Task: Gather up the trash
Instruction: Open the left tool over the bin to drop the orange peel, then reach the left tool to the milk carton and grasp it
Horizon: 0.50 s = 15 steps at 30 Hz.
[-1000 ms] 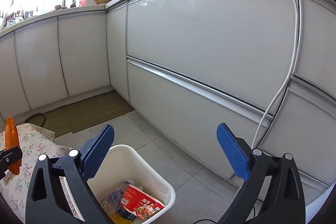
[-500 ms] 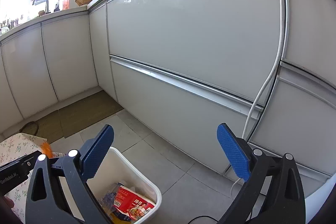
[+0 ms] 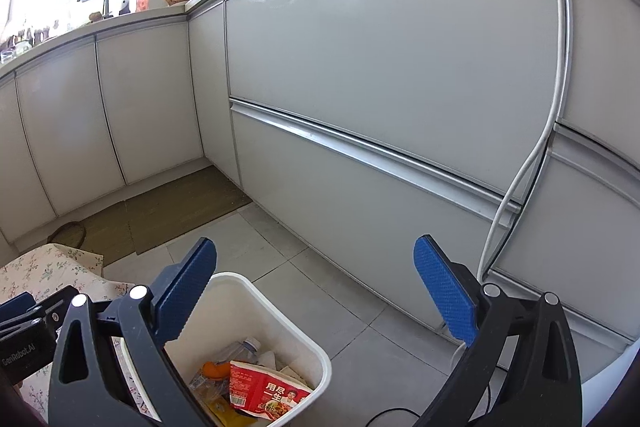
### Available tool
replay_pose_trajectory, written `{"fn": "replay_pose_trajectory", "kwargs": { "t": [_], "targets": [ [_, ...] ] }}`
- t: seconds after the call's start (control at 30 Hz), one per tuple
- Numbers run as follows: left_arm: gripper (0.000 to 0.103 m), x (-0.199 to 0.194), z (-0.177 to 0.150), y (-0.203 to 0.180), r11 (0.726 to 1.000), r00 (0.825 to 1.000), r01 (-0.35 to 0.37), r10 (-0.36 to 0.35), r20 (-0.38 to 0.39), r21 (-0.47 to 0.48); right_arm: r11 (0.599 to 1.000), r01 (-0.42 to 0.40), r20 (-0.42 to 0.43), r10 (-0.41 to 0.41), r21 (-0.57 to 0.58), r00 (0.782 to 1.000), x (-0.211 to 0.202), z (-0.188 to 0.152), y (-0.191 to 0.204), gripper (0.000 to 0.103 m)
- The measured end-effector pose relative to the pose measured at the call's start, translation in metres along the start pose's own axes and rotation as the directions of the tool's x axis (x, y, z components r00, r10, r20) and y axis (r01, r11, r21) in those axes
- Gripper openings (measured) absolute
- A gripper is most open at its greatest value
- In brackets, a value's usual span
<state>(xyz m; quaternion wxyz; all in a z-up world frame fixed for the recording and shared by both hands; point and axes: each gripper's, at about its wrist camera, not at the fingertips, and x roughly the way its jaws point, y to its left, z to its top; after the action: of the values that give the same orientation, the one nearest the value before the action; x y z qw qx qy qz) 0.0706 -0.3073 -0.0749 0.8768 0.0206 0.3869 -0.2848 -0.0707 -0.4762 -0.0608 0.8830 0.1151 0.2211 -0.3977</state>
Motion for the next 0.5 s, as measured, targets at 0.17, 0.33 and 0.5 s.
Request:
{"fn": "replay_pose_trajectory", "kwargs": {
  "t": [0.17,0.33,0.5],
  "targets": [
    [0.092,-0.011,0.002,0.021,0.999,0.998,-0.051,0.051,0.023,-0.003,0.999,-0.04,-0.007,0.04,-0.034,0.999,-0.004,-0.001,0.026,0.096],
    [0.092,-0.021,0.004,0.049,0.995,0.995,-0.099,0.1,0.022,-0.013,0.993,-0.085,-0.007,0.085,-0.084,0.996,-0.011,-0.004,0.061,0.096],
    [0.092,-0.032,0.005,0.083,0.989,0.989,-0.145,0.146,0.02,-0.032,0.982,-0.131,-0.017,0.13,-0.136,0.991,-0.018,-0.009,0.097,0.096]
  ]
}}
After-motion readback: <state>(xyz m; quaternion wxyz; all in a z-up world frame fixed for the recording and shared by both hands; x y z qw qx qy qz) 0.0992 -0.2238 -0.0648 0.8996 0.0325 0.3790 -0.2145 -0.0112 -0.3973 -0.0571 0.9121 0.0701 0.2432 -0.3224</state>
